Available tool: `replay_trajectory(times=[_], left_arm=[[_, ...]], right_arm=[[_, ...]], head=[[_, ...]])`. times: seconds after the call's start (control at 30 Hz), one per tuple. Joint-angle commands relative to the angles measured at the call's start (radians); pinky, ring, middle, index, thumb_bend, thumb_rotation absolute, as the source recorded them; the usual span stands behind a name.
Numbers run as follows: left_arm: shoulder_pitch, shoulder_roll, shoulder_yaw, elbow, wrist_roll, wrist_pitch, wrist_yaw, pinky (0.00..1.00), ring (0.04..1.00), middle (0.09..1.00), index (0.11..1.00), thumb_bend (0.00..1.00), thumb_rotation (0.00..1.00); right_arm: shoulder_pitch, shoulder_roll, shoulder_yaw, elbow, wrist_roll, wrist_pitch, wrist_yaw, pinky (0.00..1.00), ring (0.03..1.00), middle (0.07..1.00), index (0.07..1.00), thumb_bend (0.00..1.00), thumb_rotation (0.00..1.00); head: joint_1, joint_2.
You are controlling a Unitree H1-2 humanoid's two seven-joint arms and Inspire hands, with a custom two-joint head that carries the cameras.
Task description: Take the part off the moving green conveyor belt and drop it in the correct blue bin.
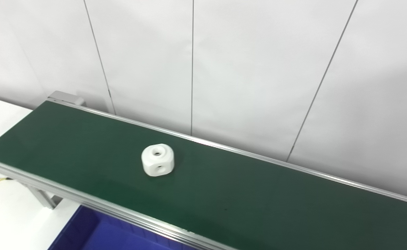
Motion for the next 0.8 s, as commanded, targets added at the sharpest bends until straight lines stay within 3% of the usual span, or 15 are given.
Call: replay_trajectory(times=[0.0, 0.23, 0.43, 0.6, 0.77], left_arm=[[0.012, -0.007, 0.001, -0.038, -0.009, -0.013, -0.017, 0.78, 0.832, 0.825, 0.799, 1.00, 0.94], [0.036, -0.002, 0.013, -0.114, -0.007, -0.013, -0.043, 0.78, 0.829, 0.828, 0.792, 1.00, 0.90], [0.081, 0.000, 0.005, -0.327, 0.046, -0.013, -0.061, 0.75, 0.807, 0.822, 0.789, 1.00, 0.87], [0.069, 0.015, -0.009, -0.459, 0.036, -0.013, -0.080, 0.75, 0.810, 0.812, 0.779, 1.00, 0.80], [0.051, 0.014, 0.040, -0.559, 0.074, 0.004, -0.153, 0.79, 0.835, 0.834, 0.787, 1.00, 0.77]], right_arm=[[0.005, 0.008, -0.008, -0.028, 0.015, -0.048, 0.022, 1.00, 1.000, 1.000, 0.999, 1.00, 0.99], [0.013, 0.018, -0.021, -0.032, 0.012, -0.048, 0.034, 1.00, 1.000, 1.000, 1.000, 1.00, 0.97], [0.016, 0.021, -0.022, -0.038, 0.006, -0.048, 0.036, 1.00, 1.000, 1.000, 1.000, 1.00, 0.97], [0.015, 0.025, -0.021, -0.039, 0.006, -0.048, 0.038, 1.00, 1.000, 1.000, 1.000, 1.00, 0.97], [0.012, 0.024, -0.018, -0.040, -0.001, -0.048, 0.037, 1.00, 1.000, 1.000, 1.000, 1.00, 0.97]], head=[[-0.003, 0.002], [-0.014, 0.013], [-0.018, 0.018], [-0.029, 0.022], [-0.032, 0.023]])
